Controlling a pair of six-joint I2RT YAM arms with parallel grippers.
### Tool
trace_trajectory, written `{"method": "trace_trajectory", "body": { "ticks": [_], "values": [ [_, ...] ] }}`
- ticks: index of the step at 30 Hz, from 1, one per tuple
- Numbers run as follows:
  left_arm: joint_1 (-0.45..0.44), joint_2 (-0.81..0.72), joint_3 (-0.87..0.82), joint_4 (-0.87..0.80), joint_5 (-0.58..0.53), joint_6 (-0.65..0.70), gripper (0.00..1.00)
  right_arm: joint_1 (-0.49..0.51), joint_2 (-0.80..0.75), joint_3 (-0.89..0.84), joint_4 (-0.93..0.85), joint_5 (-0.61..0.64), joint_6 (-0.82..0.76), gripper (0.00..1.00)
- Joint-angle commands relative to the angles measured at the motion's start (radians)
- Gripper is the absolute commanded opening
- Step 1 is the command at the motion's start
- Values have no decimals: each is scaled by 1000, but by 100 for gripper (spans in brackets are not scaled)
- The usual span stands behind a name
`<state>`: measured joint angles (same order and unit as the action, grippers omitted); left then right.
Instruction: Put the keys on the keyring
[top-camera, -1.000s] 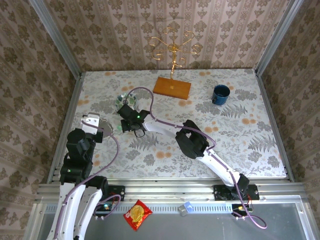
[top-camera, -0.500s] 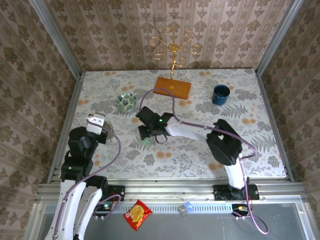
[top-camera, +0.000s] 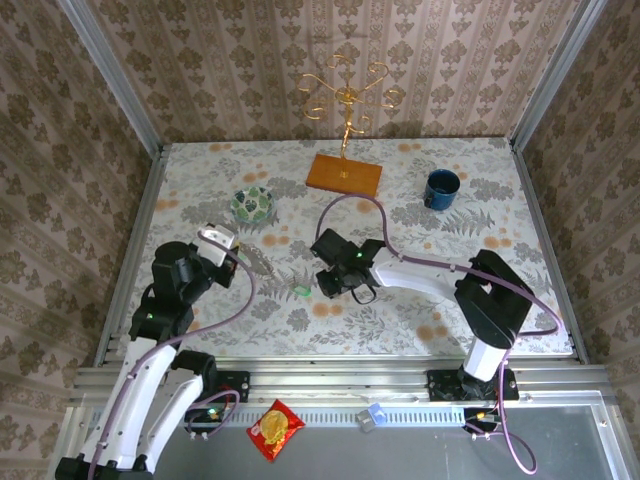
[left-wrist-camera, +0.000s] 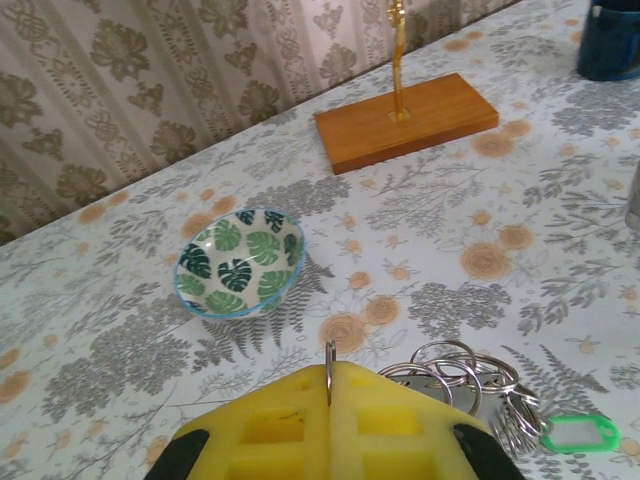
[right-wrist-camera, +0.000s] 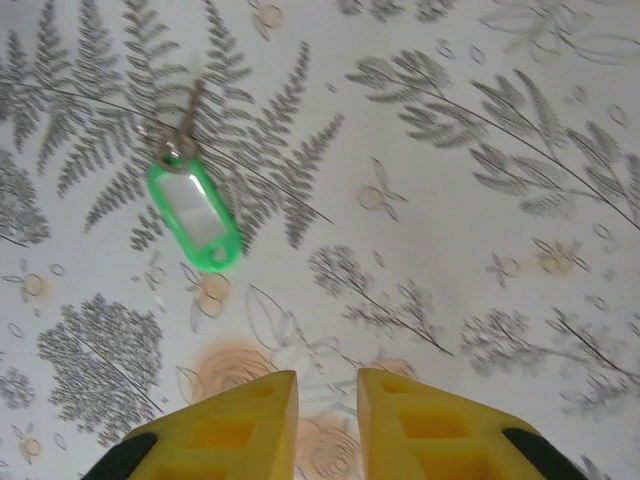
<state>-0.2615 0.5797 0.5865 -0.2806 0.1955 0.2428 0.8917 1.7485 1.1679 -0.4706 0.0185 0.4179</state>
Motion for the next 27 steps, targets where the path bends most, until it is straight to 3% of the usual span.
{"method": "trace_trajectory", "body": {
  "ticks": [1,6,13,27],
  "values": [
    [-2,-26,13,32,-105,-5,0,18,93,99,23,-53,58,27],
    [-2,-85,6,-4,-199,11,0,35,218,236,4,-37,103,29],
    [-2,-124,-6,-26,-223,15,0,54,383,446,-168,50,23,33],
    [-2,-124,-5,-30,-223,19,0,73,492,566,-275,132,-46,32]
  ]
}}
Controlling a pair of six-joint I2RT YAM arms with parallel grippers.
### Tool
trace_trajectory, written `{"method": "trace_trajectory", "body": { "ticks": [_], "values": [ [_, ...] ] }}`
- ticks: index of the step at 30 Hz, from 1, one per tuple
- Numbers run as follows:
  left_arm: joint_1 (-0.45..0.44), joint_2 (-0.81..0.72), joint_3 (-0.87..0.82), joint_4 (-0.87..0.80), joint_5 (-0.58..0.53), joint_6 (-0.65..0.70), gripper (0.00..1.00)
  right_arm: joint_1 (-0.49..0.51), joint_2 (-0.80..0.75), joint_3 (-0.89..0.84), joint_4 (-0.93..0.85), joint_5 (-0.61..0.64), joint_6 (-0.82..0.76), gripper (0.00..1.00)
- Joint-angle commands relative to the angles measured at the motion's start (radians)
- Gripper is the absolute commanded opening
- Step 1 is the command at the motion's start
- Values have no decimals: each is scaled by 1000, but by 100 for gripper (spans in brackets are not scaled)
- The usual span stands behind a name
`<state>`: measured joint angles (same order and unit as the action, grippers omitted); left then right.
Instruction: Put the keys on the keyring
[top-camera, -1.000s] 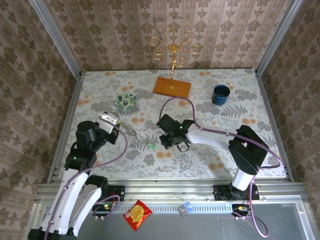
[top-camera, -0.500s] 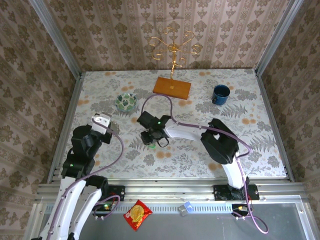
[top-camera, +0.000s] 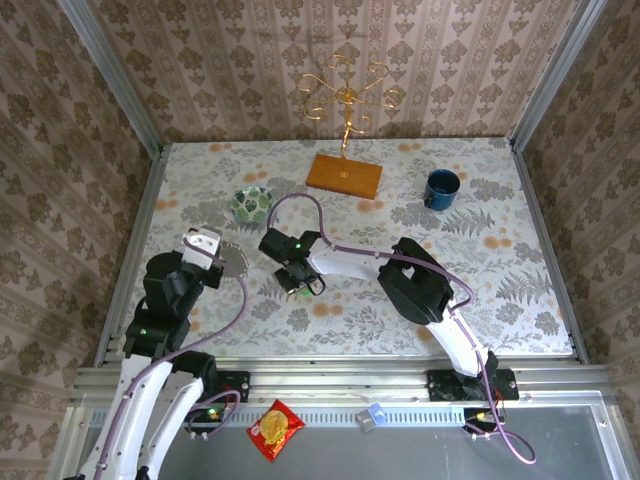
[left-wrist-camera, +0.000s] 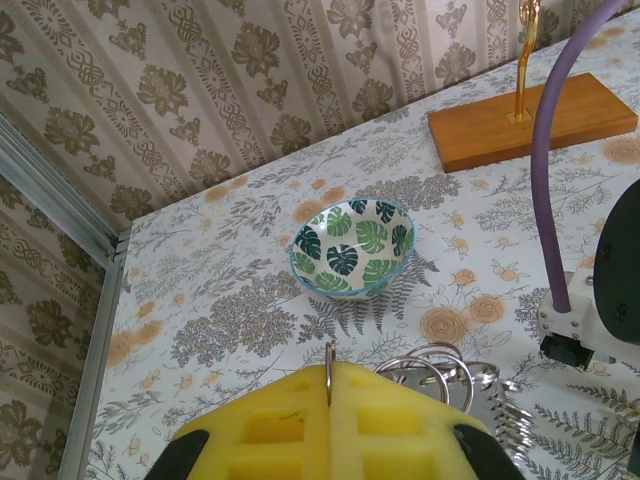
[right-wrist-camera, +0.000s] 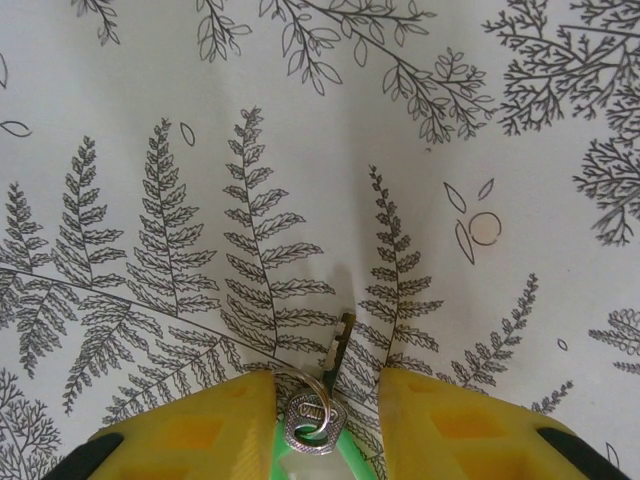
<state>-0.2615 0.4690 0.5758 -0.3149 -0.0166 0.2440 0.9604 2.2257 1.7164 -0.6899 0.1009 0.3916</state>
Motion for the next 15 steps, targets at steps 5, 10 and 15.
{"method": "trace_trajectory", "body": {
  "ticks": [5,10,15],
  "values": [
    [-2,-10,13,-1,3,21,0,-5,-58,-73,-28,107,-13,26],
    [-3,8,21,6,30,21,0,-45,-164,-213,-3,120,5,18],
    [-12,45,31,20,103,19,0,-93,-288,-380,5,135,26,17]
  ]
}}
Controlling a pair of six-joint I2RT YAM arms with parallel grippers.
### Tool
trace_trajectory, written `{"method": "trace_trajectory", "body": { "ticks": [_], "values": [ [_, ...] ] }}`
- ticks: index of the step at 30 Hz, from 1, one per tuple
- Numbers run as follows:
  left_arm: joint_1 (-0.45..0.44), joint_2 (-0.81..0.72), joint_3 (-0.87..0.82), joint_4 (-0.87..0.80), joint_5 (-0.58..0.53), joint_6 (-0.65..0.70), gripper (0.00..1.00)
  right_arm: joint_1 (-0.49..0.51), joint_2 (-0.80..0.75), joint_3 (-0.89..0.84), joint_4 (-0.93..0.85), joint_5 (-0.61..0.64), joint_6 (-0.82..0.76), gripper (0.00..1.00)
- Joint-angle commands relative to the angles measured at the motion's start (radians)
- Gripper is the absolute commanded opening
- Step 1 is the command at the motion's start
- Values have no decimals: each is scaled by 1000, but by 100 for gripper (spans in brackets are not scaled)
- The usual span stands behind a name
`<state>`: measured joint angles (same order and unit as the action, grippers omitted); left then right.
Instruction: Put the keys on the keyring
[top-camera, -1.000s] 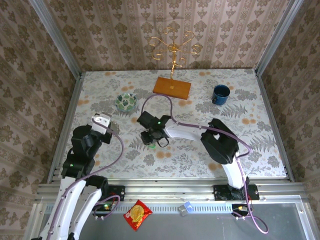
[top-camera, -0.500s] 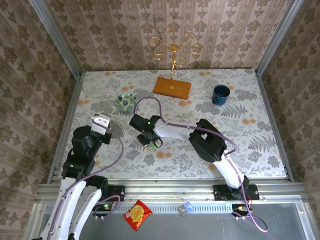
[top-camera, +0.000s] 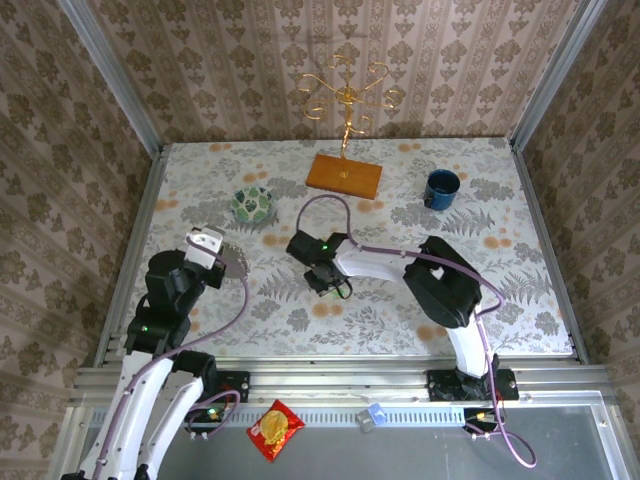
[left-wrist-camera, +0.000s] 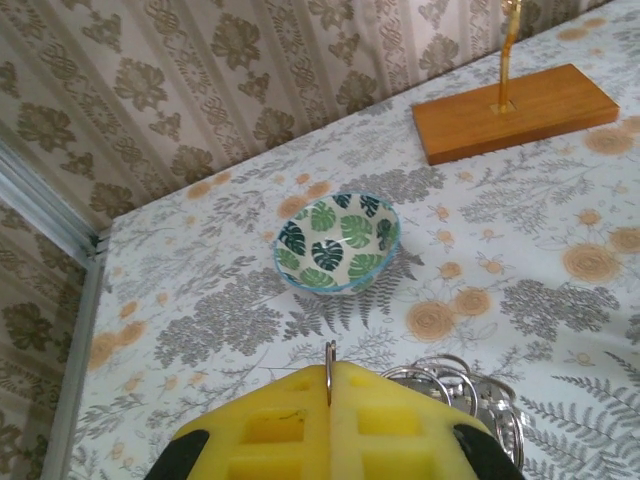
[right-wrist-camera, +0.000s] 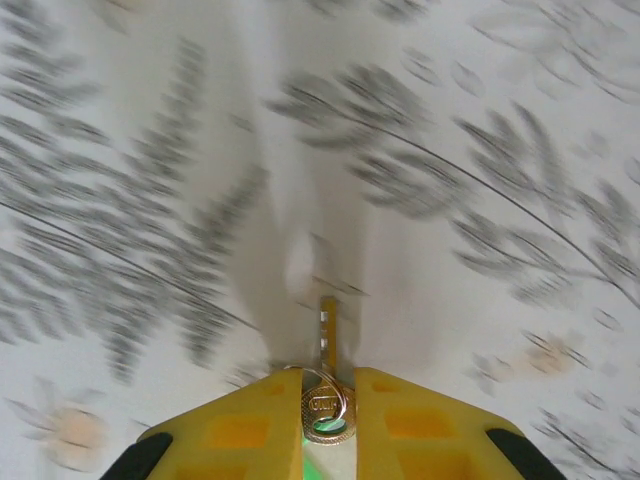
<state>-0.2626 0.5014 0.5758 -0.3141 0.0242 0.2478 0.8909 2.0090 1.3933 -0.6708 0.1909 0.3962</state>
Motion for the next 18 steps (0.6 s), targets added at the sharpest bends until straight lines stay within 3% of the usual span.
{"method": "trace_trajectory", "body": {
  "ticks": [1,6,11,18],
  "values": [
    [-17,24,33,24,83,13,0,-34,-97,-92,-16,51,26,17],
    [-103,85,21,92,151,2,0,-96,-212,-244,-16,60,42,18],
    [-230,161,31,124,176,75,0,-137,-287,-305,0,14,40,30],
    [-264,221,48,137,284,103,0,-166,-376,-336,41,-38,0,39]
  ]
}}
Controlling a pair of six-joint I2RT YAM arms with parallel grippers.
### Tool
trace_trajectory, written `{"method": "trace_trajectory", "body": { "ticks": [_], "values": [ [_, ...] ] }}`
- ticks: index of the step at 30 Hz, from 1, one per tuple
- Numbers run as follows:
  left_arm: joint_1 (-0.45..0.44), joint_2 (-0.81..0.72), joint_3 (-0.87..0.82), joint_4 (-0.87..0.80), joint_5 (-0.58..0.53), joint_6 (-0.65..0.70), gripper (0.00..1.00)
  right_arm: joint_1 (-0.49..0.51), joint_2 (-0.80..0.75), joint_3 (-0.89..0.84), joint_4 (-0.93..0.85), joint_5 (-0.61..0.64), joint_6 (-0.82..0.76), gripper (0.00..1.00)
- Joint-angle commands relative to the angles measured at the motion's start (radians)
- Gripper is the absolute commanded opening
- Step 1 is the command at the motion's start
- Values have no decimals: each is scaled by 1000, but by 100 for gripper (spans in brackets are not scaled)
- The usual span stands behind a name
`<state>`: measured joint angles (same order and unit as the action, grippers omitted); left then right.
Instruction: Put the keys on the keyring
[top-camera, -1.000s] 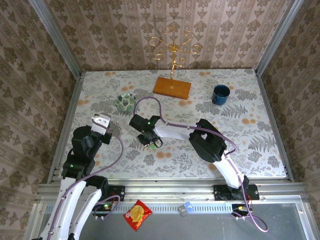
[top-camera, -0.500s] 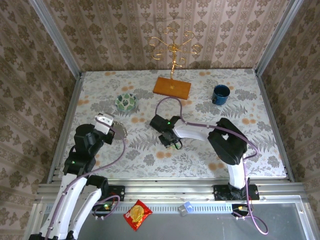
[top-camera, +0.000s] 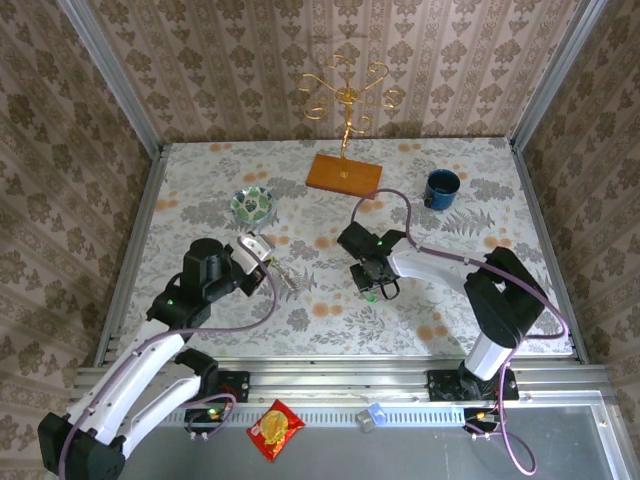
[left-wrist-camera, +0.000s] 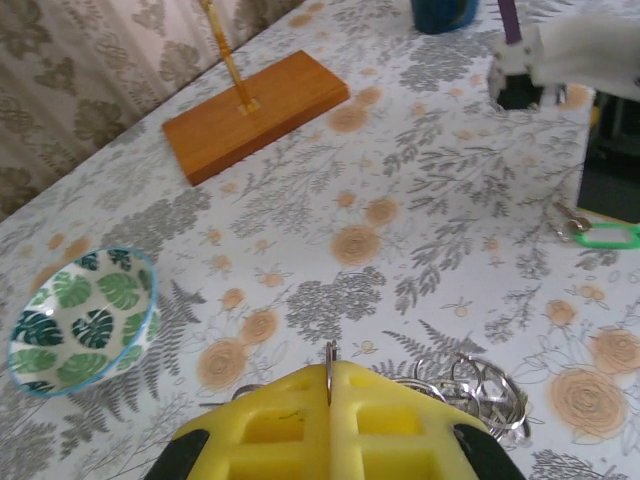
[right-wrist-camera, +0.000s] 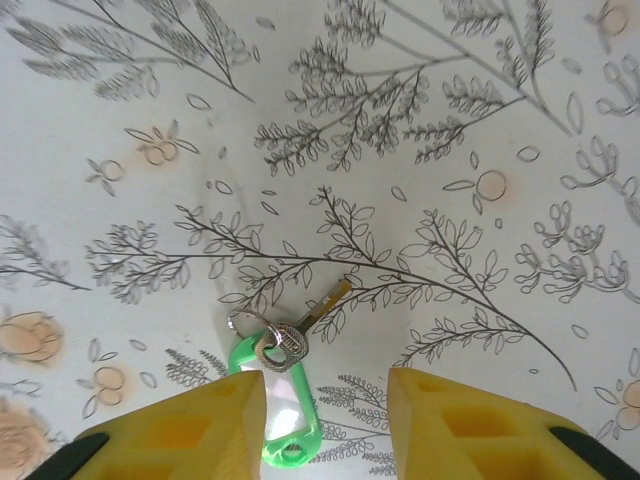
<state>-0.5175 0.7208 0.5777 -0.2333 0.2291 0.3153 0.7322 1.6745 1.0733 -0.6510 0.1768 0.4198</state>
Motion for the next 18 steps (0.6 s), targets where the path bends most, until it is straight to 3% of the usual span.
{"method": "trace_trajectory", "body": {
  "ticks": [1,7,18],
  "values": [
    [-10,6,48,58,99,40,0,-7,-44,-22,32,-36,-48,40],
    [-13,31,63,48,164,49,0,-7,32,34,-4,-116,-181,39],
    [-27,31,77,12,229,70,0,-14,151,127,-41,-90,-330,39]
  ]
}}
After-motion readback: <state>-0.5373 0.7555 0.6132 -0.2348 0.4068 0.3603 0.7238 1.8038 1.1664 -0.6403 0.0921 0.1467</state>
